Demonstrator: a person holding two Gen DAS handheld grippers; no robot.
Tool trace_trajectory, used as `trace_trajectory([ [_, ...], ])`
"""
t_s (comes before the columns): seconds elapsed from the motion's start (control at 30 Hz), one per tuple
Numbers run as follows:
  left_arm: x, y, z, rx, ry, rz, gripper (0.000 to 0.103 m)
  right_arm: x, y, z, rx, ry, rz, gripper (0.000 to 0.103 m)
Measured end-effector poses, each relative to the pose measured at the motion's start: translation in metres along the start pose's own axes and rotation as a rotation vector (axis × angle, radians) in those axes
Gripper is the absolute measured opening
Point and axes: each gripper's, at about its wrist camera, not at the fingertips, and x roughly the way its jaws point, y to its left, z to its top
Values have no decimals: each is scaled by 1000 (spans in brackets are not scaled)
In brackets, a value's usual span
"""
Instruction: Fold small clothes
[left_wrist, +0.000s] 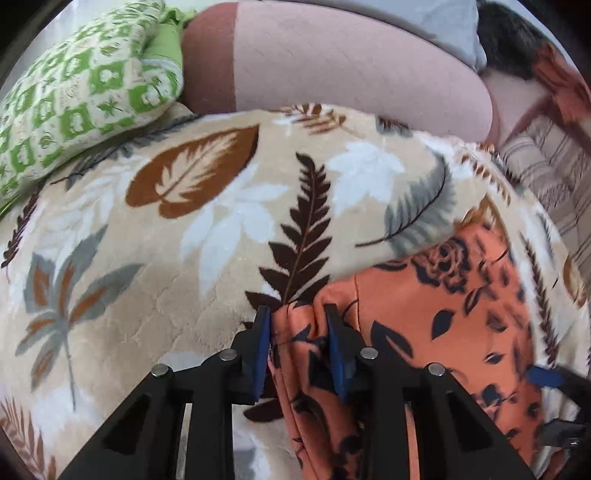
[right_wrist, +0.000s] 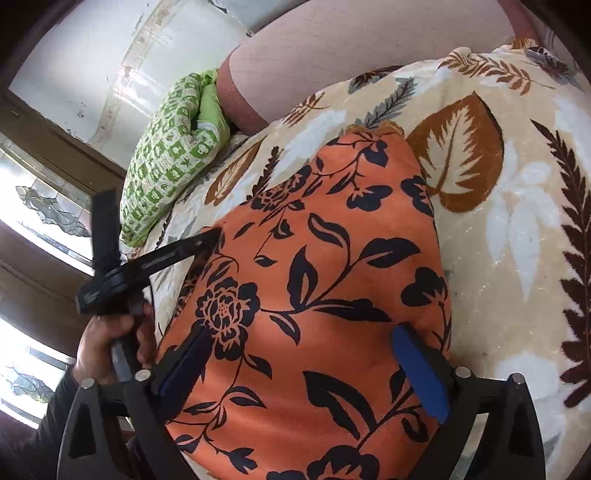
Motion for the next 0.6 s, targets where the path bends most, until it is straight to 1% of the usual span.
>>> trace_trajectory([
  [0.03, -1, 3, -1, -11, -5, -4, 36, 0, 2, -1, -11, -3, -9, 101],
  [0.07, -3, 5, -1, -26, -3, 2, 43, 1, 5, -2, -24, -5, -20, 102],
  [0.13, -17, 8, 0, -49, -17, 14, 46, 3, 9, 0, -47, 8, -41, 102],
  [0.17, -25, 8, 0, -46, -32, 11, 47, 1, 12, 2, -55, 19, -52, 102],
  [0.2, -41, 4, -5, -33, -68, 11, 48, -4, 16, 4, -51, 18, -53, 102],
  [0.27, -63, -2, -14, -7, -94, 8, 54, -16, 18, 4, -25, -8, -26, 102],
  [0.3, -75, -7, -23, 13, -111, -3, 55, -24, 19, 3, -10, -28, -18, 102],
  [0.4, -96, -18, -45, 56, -128, -1, 56, -36, 20, -4, 0, -50, -11, 102],
  [0.47, -102, -21, -56, 55, -124, 0, 56, -37, 18, -7, 12, -49, -22, 102],
  [0.5, -105, -21, -65, 36, -115, 3, 56, -36, 17, -7, 21, -39, -25, 102],
  [0.6, -109, -19, -81, -24, -98, -43, 56, -40, 17, -1, 27, -52, -8, 102],
])
